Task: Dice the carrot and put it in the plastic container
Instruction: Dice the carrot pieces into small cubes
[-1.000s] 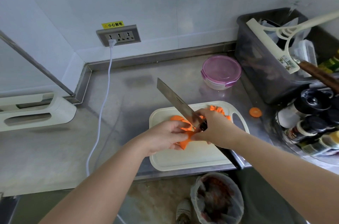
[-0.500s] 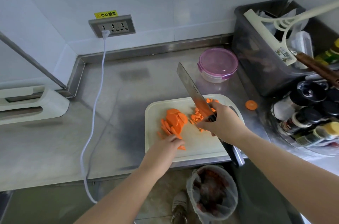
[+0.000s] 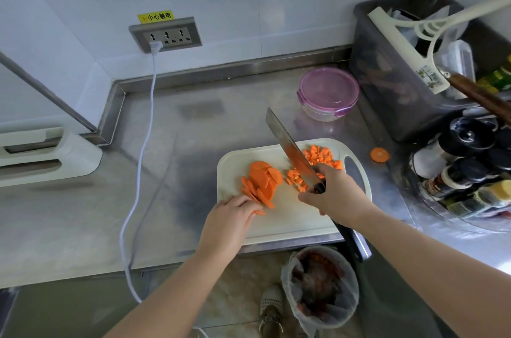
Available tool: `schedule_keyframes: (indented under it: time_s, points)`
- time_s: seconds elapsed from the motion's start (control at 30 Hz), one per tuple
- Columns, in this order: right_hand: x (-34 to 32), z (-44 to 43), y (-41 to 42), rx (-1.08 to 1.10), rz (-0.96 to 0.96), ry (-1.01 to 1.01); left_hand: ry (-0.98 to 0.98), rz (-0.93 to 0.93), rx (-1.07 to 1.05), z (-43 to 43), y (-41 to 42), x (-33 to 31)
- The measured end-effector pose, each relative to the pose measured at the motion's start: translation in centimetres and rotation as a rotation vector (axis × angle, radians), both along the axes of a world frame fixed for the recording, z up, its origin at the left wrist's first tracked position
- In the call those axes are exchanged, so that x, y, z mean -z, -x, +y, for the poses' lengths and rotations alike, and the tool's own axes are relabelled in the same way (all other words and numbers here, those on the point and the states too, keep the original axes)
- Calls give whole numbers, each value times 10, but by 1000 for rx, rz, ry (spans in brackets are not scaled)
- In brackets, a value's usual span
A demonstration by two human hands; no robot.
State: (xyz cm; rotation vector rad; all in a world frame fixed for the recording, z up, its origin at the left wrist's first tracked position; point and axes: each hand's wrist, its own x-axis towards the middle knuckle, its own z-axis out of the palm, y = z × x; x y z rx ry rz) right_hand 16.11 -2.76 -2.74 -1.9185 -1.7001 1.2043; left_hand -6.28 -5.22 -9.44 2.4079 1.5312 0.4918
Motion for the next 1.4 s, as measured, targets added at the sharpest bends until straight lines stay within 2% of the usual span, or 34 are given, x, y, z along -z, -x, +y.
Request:
schedule_keyframes:
  time_s: [0.2,0.3,0.4,0.63,1.2,1.4]
  points:
    - [3,-4,8,-24,36,-3,161,6,107,13,21,-11]
    - [10,-7,19,-24,38,-37,220,-28,39,22,27,-19]
    - [17,-10,29,-9,34,-63,186,-17,-11,40,27,-26]
    - [19,-10,32,4,13,-73,361,306,126,68,19,-31]
    - [27,-12,33,31,34,-58,237,414,222,66,14,-34]
    - [37,-4,45,108,21,-139,225,464,248,70,15,-29]
